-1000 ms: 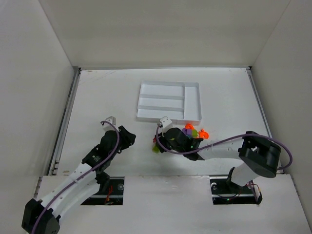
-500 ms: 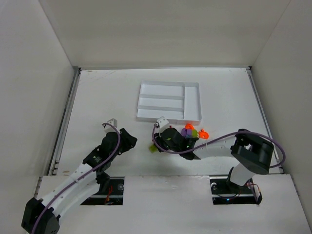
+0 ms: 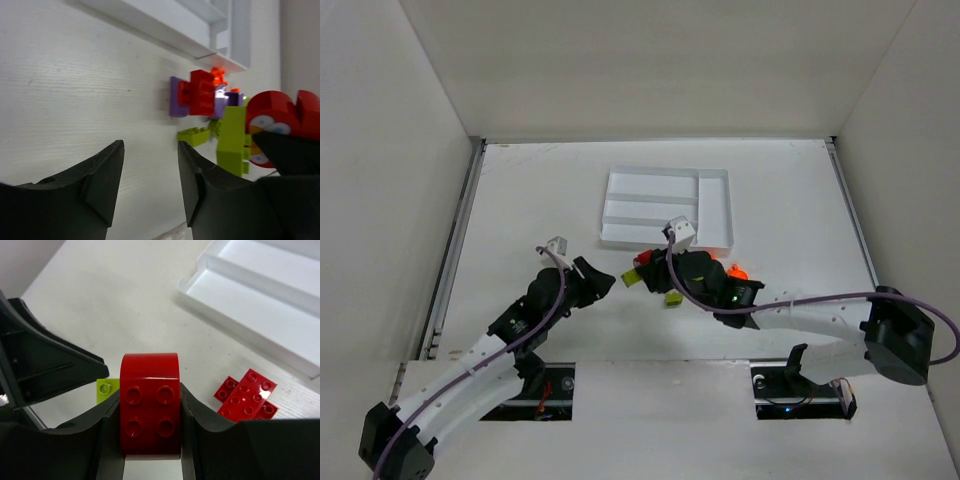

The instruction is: Sort the legos into containers by color

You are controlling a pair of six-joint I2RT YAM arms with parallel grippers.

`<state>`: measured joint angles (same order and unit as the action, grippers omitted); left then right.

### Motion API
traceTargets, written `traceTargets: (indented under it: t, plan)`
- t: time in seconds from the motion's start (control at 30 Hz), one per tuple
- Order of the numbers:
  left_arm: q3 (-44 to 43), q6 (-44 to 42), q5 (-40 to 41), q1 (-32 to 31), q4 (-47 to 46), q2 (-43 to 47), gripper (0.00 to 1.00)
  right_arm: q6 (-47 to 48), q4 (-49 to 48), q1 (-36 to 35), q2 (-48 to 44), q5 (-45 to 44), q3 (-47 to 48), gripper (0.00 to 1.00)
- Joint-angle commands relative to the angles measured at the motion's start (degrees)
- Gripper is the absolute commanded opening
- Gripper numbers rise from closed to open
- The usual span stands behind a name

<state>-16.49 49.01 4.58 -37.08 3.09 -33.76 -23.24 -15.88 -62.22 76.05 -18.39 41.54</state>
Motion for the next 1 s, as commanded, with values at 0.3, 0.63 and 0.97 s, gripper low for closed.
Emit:
traceTargets:
  t: [0.3,0.63,0.97]
  plan:
    - [-5.48,3.19,4.12,-10.07,-16.18,-9.48,0.47,-5.06,-1.96,0.03,-5.82,-7.45,-3.39,0.22]
    - [-6.36,3.28,4.82,-13.93,-23.57,-14.75,0.47,-6.9,-2.66,0.39,-7.94,-7.45,-6.56,0.23]
    - [-6.18,4.16,5.7,-15.52,-27.09,-18.18,0.43,-7.78,-5.65,1.27,-8.2,-6.39,-8.67,0.23]
